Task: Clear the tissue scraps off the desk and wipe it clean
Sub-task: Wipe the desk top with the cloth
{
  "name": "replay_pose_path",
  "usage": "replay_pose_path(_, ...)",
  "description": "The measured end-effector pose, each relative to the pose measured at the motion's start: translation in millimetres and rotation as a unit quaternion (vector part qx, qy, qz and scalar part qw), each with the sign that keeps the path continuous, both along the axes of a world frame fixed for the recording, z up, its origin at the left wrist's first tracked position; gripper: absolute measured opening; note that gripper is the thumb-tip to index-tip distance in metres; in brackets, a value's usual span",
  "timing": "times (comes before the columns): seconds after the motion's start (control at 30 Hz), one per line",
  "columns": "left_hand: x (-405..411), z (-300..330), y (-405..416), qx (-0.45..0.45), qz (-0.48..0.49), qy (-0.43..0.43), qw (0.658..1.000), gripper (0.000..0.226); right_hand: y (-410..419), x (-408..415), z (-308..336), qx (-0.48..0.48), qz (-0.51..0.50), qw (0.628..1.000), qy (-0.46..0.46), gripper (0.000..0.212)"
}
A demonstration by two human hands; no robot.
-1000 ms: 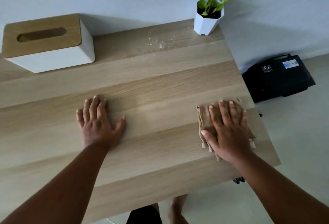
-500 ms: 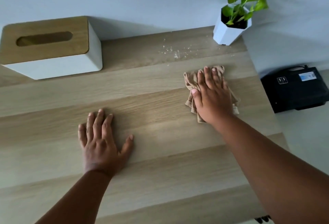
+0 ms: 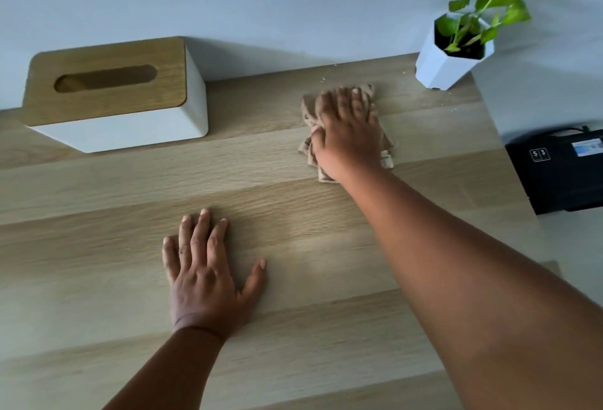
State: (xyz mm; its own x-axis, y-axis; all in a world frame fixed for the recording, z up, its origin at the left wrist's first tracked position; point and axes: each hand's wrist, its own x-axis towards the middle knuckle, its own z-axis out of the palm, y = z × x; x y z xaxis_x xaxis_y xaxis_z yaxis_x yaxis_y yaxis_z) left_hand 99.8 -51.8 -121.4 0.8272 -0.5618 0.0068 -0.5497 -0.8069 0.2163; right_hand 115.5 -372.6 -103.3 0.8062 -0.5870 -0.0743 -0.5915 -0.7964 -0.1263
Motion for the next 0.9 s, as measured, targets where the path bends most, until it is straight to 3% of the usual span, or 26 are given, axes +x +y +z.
replay_pose_path(0.23, -1, 9, -3, 0.002, 0.003, 0.011, 1.0, 0.092, 38, -84, -2, -0.005, 0.154, 0.987, -0.04, 0.065)
replay_pose_path(0.37, -1, 8, -2, 0.007, 0.002, 0.008, 1.0, 0.093, 14, -117, -7, -0.018, 0.082, 0.996, -0.034, 0.068)
replay_pose_path(0.5, 0, 8, -3, 0.001, -0.001, 0.0, 1.0, 0.093, -17, -69, -6, -0.018, -0.06, 0.998, 0.007, 0.069)
replay_pose_path(0.6, -1, 7, -3, -0.004, -0.001, -0.007, 1.0, 0.092, -35, -14, -4, -0.001, -0.108, 0.994, 0.012, 0.069)
replay_pose_path(0.77, 0, 3, -2, -0.007, -0.003, -0.017, 1.0, 0.091, -20, 62, 1, 0.034, -0.086, 0.996, 0.0, 0.072)
replay_pose_path(0.9, 0, 1, -1, -0.014, -0.006, -0.023, 1.0, 0.09, 17, 69, 3, 0.025, 0.003, 0.999, -0.019, 0.068)
